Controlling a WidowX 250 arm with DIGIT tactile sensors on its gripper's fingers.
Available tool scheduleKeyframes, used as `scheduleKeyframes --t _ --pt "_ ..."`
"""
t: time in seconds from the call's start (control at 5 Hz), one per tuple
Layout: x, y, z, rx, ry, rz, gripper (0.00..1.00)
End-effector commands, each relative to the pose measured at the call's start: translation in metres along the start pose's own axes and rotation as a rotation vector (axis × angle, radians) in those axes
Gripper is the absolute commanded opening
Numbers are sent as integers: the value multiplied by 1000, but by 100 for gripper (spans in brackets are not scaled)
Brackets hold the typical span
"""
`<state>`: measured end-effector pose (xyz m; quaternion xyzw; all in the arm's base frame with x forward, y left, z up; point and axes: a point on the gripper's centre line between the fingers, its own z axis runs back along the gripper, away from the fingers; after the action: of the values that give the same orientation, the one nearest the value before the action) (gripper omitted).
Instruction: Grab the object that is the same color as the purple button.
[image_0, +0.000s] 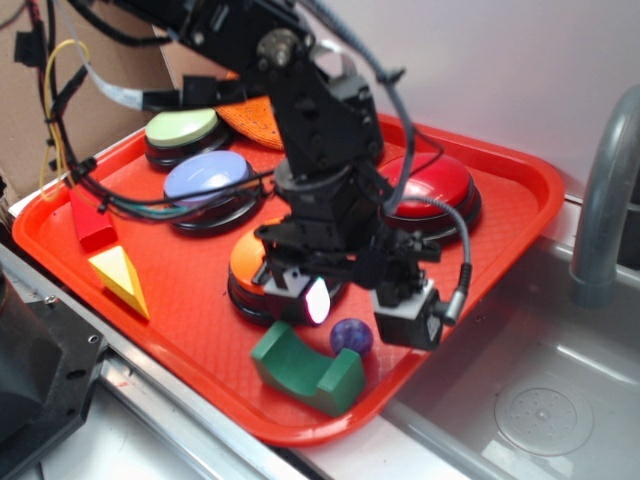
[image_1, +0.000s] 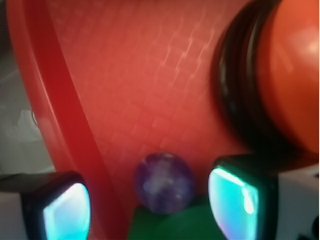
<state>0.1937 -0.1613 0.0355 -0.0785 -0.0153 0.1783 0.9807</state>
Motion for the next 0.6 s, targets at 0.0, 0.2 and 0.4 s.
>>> scheduleKeyframes --t 0.0,0.2,0.4 --pt "1 1 1 -34 -13 65 100" --pt "1 6 1 -35 -14 112 100" --pt "2 10 -1 -32 -10 153 28"
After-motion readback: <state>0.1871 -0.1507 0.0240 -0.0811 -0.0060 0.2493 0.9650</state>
